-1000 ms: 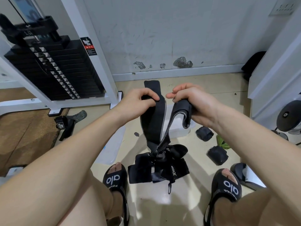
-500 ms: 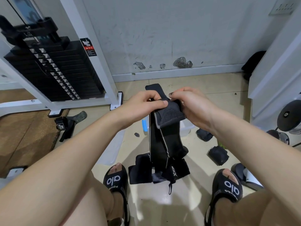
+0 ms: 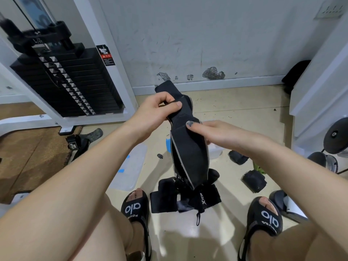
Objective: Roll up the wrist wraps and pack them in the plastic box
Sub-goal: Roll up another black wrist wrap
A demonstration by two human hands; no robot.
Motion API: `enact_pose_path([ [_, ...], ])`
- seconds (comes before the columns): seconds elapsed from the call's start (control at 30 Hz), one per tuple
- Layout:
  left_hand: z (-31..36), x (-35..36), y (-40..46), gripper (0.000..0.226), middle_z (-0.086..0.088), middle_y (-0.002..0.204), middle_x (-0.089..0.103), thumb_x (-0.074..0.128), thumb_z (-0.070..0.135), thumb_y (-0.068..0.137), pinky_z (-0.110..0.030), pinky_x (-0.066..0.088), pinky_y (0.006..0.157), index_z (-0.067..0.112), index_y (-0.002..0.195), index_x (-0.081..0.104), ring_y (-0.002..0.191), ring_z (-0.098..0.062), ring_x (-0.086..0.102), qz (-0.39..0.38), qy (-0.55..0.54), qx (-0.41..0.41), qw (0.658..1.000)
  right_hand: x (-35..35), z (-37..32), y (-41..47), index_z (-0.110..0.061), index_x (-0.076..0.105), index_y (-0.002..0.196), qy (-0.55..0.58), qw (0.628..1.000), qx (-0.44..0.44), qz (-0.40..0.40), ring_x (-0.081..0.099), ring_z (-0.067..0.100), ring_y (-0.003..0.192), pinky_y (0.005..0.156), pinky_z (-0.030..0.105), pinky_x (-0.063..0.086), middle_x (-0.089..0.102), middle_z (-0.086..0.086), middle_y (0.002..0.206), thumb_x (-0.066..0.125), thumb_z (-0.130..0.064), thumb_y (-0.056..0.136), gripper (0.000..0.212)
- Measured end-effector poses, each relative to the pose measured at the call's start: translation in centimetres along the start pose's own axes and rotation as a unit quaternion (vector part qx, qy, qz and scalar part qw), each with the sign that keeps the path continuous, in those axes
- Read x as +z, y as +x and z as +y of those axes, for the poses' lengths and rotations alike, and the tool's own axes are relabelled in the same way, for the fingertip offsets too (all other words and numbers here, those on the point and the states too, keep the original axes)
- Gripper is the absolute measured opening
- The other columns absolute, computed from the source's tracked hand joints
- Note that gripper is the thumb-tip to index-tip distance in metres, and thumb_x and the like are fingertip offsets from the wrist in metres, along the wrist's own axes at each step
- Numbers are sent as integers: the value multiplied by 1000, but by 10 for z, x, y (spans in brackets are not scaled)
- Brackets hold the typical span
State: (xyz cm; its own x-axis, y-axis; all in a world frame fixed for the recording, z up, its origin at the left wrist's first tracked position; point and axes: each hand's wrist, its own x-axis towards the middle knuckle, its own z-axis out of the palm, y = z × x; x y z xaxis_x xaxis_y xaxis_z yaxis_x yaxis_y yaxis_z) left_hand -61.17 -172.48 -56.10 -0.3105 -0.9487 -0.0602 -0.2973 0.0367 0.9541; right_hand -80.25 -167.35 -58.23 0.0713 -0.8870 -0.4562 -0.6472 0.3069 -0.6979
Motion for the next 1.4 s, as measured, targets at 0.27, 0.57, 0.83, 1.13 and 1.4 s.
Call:
enact_pose_path([
  [0.27, 2, -2, 2, 26, 1, 68, 50, 67, 0, 95, -10, 38, 50, 10, 77, 52, 49, -1, 49, 3, -45, 9, 999, 15, -7, 4, -22, 53, 67, 290, 948, -128, 39, 41, 21, 76, 74, 36, 31, 45, 5, 74, 61, -25, 99, 34],
  [0.57, 0, -8, 9, 30, 1, 69, 51, 69, 2, 94, -16, 41, 53, 15, 73, 52, 59, -8, 52, 40, -96, -14, 994, 19, -12, -5, -20, 56, 81, 333, 936, -111, 23, 48, 14, 67, 60, 30, 32, 56, -4, 72, 53, -15, 104, 24],
  [0.83, -2, -7, 11, 26, 1, 70, 56, 72, 3, 93, -21, 45, 58, 15, 76, 56, 65, -12, 56, 52, -103, -2, 993, 18, -10, -10, -5, 63, 122, 340, 933, -116, -11, 66, 16, 82, 71, 27, 50, 72, 8, 100, 56, -13, 104, 21],
  [1.13, -4, -7, 15, 19, -3, 93, 65, 58, -2, 97, -27, 44, 70, 15, 94, 66, 82, -16, 59, 85, -144, -16, 986, 12, -8, -10, -17, 61, 95, 357, 926, -123, -3, 65, 19, 74, 57, 22, 48, 71, 7, 88, 56, -3, 98, 16],
  [1.4, 1, -3, 14, 26, 1, 93, 73, 54, 0, 100, -21, 52, 69, 14, 102, 76, 75, -8, 64, 58, -167, -17, 984, 11, -8, -5, -9, 63, 112, 378, 911, -162, 39, 66, 23, 84, 72, 29, 51, 71, 15, 95, 54, -1, 100, 17],
])
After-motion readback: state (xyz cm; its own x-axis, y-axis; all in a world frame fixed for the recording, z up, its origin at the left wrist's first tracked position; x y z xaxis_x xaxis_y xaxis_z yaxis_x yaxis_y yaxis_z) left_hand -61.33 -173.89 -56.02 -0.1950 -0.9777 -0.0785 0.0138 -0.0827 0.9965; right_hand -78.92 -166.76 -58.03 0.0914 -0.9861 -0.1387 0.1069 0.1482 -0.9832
